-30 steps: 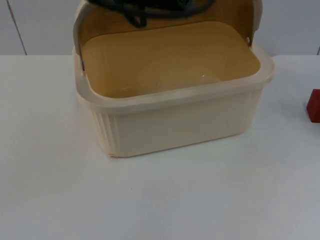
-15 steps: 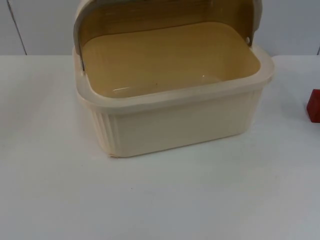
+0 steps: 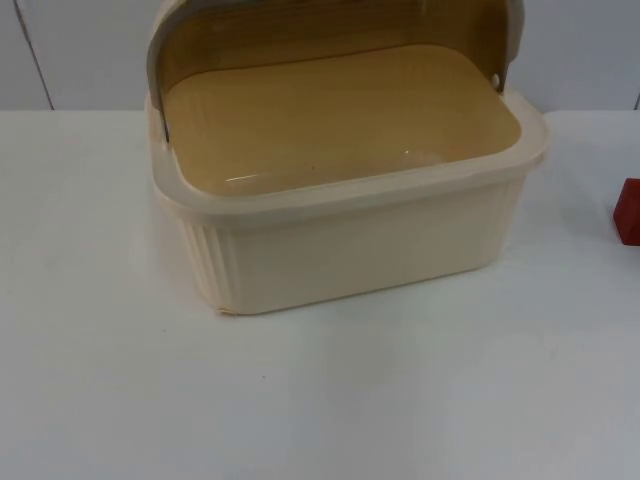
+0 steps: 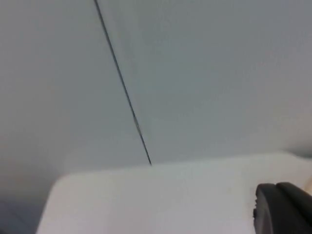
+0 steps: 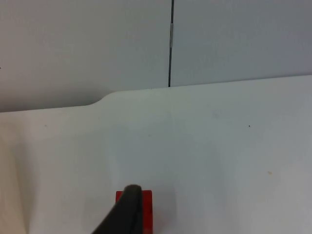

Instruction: Open the box lid with the left hand, place the block into the box with the right hand, then close the box lid with the left hand.

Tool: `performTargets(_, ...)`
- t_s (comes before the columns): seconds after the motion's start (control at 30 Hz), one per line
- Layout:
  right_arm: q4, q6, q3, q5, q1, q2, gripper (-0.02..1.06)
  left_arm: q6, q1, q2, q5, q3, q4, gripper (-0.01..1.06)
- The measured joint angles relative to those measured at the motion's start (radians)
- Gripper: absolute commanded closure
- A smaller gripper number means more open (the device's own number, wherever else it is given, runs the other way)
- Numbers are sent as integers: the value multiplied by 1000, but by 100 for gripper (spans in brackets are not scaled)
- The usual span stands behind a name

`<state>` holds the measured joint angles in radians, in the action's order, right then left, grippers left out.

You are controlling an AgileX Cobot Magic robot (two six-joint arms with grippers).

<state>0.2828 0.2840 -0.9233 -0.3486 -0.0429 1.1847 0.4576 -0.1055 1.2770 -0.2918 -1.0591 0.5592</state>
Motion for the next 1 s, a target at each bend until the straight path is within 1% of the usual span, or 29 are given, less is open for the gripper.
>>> performTargets(0.03, 0, 0, 0, 0, 0, 0, 0, 0, 0, 0, 0, 0, 0, 105)
performTargets(0.07, 0, 0, 0, 0, 0, 0, 0, -133, 0, 13, -44, 2, -119, 105)
performTargets(0.1, 0, 0, 0, 0, 0, 0, 0, -237, 5, 24, -66, 4, -238, 105)
performTargets(0.13, 0, 0, 0, 0, 0, 0, 0, -330, 13, 34, -75, 4, -384, 105)
performTargets(0.17, 0, 0, 0, 0, 0, 0, 0, -458, 18, 43, -87, 4, -518, 105)
performTargets(0.2, 0, 0, 0, 0, 0, 0, 0, -458, 18, 43, -87, 4, -518, 105)
performTargets(0.23, 0, 0, 0, 0, 0, 0, 0, -591, 25, 49, -98, 4, -674, 105)
performTargets(0.3, 0, 2, 0, 0, 0, 0, 0, -788, 37, 57, -124, 0, -900, 105)
performTargets(0.33, 0, 3, 0, 0, 0, 0, 0, -851, 44, 60, -126, -2, -973, 105)
performTargets(0.37, 0, 3, 0, 0, 0, 0, 0, -887, 56, 60, -122, -4, -1009, 105)
performTargets(0.4, 0, 3, 0, 0, 0, 0, 0, -887, 56, 60, -122, -4, -1009, 105)
performTargets(0.5, 0, 3, 0, 0, 0, 0, 0, -906, 97, 60, -110, -6, -1034, 105)
performTargets(0.57, -1, 3, 0, 0, 0, 0, 0, -887, 121, 60, -108, -6, -1034, 105)
performTargets(0.63, -1, 3, 0, 0, 0, 0, 0, -876, 126, 60, -103, -6, -1031, 105)
performTargets(0.73, -1, 3, 0, 0, 0, 0, 0, -823, 128, 60, -95, -6, -983, 105)
performTargets(0.87, -1, 3, 0, 0, 0, 0, 0, -787, 128, 61, -93, -6, -948, 105)
performTargets(0.93, -1, 3, 0, 0, 0, 0, 0, -780, 128, 61, -87, -6, -941, 103)
performTargets(0.97, -1, 3, 0, 0, 0, 0, 0, -780, 128, 61, -87, -6, -941, 99)
performTargets(1.0, -1, 3, 0, 0, 0, 0, 0, -777, 128, 61, -86, -6, -937, 99)
